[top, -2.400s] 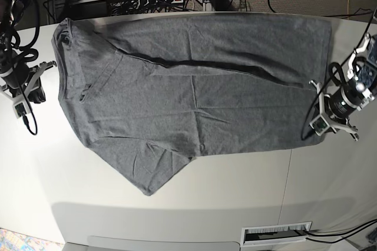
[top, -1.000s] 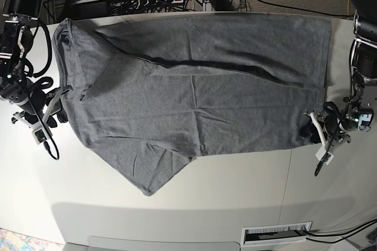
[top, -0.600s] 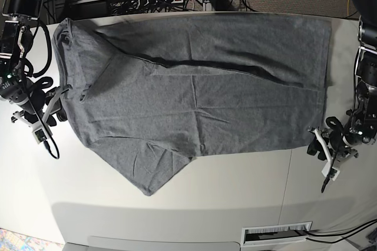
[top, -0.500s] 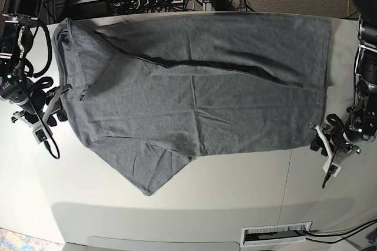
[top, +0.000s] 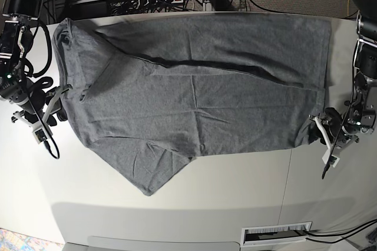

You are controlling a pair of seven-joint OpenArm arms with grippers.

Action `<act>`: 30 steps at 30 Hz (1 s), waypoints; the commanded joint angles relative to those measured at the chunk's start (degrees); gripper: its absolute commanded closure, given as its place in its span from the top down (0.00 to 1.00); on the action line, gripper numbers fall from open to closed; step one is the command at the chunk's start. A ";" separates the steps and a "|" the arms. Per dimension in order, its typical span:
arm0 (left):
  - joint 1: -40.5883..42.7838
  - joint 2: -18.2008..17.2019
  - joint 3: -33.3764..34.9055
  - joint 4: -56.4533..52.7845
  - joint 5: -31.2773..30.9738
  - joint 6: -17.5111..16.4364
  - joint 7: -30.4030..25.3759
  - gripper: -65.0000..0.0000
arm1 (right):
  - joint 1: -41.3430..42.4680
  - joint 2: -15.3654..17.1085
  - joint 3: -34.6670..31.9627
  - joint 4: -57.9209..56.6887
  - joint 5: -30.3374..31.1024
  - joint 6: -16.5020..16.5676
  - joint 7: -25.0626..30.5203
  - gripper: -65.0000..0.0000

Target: Fold the T-shirt properly

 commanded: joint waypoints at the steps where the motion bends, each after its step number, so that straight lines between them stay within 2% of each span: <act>1: -0.72 -0.50 -0.55 0.55 -0.15 -0.59 -0.15 0.39 | 1.11 1.44 0.61 0.70 0.59 -0.15 0.85 0.31; 3: 0.09 0.24 -0.55 0.55 -0.20 -2.73 -0.20 0.39 | 1.11 1.44 0.61 0.70 0.57 -0.15 0.85 0.31; 9: 0.26 0.66 -0.55 0.59 -0.17 -2.84 -2.01 0.26 | 1.11 1.46 0.61 0.70 0.57 -0.17 0.87 0.31; 14: -1.95 0.00 -0.55 0.61 -0.42 -2.93 -1.55 0.26 | 1.11 1.46 0.61 0.70 0.55 -0.15 0.87 0.31; 19: -3.39 -0.61 -0.55 0.61 -5.42 -7.50 2.89 0.26 | 1.11 1.44 0.61 0.70 0.57 -0.17 0.87 0.31; 25: -2.08 -0.42 -0.52 0.61 -5.75 -11.45 3.30 0.25 | 1.11 1.44 0.61 0.70 0.57 -0.17 0.87 0.31; 28: -0.79 -0.42 -0.55 0.61 -5.73 -11.63 3.26 0.03 | 1.11 1.44 0.61 0.70 0.57 -0.17 0.87 0.31; 30: -0.28 -0.42 -0.55 0.61 -5.51 -11.65 3.23 0.00 | 1.11 1.44 0.61 0.70 0.57 -0.17 0.92 0.31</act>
